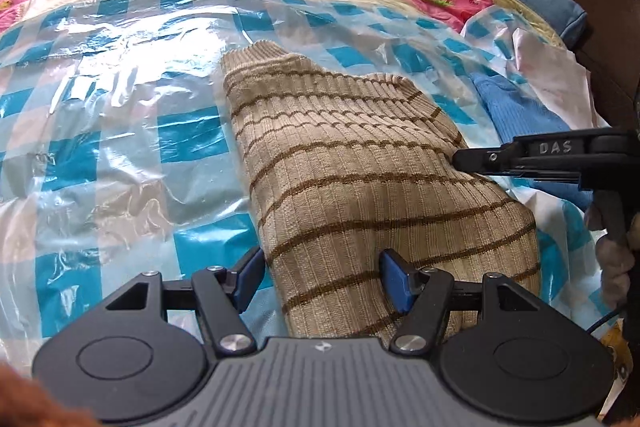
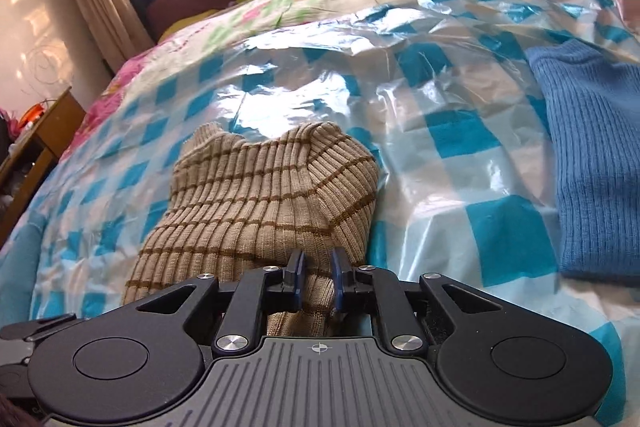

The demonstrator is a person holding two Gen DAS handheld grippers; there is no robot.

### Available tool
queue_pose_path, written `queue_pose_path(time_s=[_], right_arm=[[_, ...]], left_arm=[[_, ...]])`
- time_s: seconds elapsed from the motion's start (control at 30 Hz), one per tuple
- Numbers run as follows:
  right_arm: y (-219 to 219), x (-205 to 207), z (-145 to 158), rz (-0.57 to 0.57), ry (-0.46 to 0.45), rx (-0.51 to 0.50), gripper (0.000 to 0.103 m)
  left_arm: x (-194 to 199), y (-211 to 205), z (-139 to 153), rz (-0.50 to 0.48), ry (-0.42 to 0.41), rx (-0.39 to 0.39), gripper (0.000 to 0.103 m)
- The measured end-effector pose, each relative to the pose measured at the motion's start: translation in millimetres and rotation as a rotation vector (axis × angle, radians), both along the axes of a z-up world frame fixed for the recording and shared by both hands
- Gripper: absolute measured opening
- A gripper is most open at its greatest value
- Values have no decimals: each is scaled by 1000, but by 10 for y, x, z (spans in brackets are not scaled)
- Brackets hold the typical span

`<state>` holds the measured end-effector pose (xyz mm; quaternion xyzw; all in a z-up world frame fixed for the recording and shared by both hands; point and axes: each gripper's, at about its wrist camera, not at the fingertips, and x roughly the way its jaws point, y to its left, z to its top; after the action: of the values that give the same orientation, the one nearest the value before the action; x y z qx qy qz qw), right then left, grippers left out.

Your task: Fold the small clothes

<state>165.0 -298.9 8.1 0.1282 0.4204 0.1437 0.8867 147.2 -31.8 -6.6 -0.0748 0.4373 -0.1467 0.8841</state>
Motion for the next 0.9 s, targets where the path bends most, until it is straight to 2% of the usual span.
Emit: queue_pose_path(time_s=[0.03, 0.13, 0.2, 0.27, 0.47, 0.6, 0.8, 0.9], right_arm=[[-18, -20, 36, 0, -7, 7, 15], [-57, -72, 135, -13, -38, 11, 25], [-82, -55, 138, -21, -30, 19, 45], [-98, -12, 76, -20, 1, 42, 48], [-176, 48, -30, -47, 42, 112, 49], [-125, 152, -77, -37, 55, 69, 52], [-192, 305, -93, -49, 71, 130, 52], [-145, 372, -129, -25, 83, 122, 53]], left_arm=[[-4, 13, 20, 2, -4, -7, 66], [43, 72, 74, 18, -9, -45, 66], [92, 104, 67, 32, 1, -67, 66], [152, 102, 31, 45, 19, -83, 66], [196, 100, -4, 49, 26, -99, 68], [251, 94, -28, 64, 32, -111, 69], [261, 158, 58, 65, -1, -142, 69], [330, 187, 55, 77, 8, -157, 69]])
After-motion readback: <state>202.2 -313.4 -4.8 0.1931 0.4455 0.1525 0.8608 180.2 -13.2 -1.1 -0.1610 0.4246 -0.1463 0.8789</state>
